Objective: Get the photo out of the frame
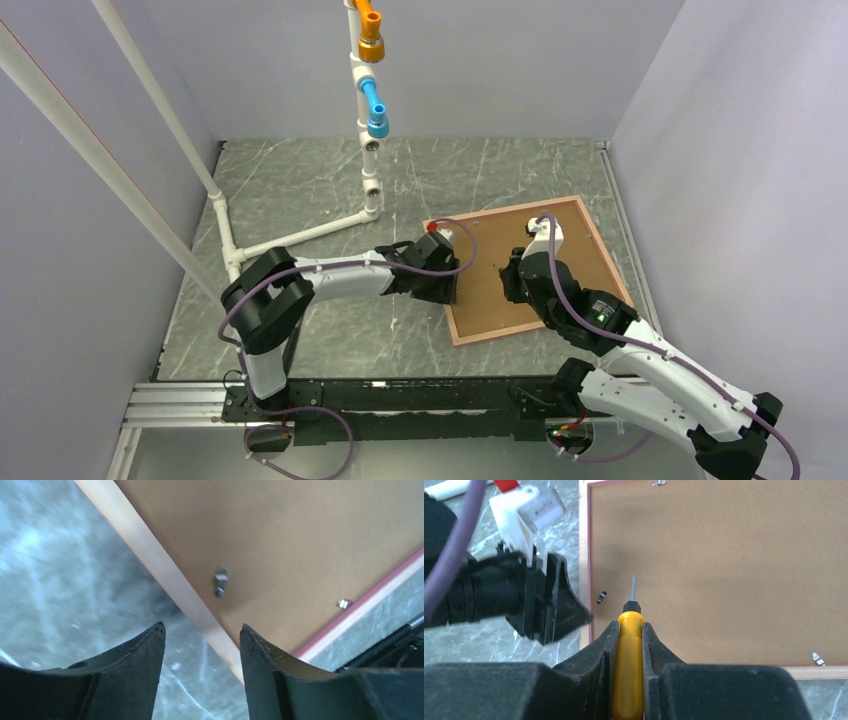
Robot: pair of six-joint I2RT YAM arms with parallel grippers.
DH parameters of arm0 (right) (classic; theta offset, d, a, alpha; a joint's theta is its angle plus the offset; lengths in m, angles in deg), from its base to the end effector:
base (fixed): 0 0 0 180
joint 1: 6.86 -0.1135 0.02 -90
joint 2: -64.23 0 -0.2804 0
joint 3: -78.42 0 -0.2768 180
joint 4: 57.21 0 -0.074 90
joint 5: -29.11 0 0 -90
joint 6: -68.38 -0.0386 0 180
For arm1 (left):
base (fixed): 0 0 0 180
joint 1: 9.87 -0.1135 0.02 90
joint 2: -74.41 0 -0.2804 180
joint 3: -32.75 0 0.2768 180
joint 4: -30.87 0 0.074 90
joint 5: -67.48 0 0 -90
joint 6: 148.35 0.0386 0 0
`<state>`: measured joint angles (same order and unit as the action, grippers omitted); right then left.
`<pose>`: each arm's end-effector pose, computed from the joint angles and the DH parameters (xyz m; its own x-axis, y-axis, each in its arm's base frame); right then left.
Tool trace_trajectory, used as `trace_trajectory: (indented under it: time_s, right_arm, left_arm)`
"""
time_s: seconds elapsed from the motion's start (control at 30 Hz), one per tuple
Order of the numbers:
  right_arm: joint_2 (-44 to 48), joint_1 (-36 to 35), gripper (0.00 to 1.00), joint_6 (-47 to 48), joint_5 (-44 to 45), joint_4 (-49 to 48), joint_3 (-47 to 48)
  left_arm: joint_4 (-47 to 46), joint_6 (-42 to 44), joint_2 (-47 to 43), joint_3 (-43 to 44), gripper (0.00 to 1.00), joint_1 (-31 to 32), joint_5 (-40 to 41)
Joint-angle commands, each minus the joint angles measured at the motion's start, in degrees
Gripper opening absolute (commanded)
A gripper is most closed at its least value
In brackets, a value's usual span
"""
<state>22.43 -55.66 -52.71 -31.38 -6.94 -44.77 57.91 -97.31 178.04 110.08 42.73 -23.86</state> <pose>0.1238 0.1125 0.3100 -0.5270 0.0803 -0.8461 -0.1375 0.9743 0.1781 0.2431 -0.3195 0.1730 -0.8836 0.1207 -0.4525 0.3178 0.8642 -0.3900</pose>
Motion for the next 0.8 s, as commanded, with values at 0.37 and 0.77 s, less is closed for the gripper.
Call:
trace_trajectory:
  time_s: [0.37,0.77]
  right_arm:
    - [2.86,0.20,0.00,0.17,-0.34,-0.34,-0.31]
    - [2.93,0.19,0.00,0.46,-0.82,-0.58,-0.57]
  left_arm:
    - [8.64,-13.00,2.21,2.04,0.48,11.91,8.76]
    - [20.20,10.19,10.91,10.48,0.00,6.37,17.07]
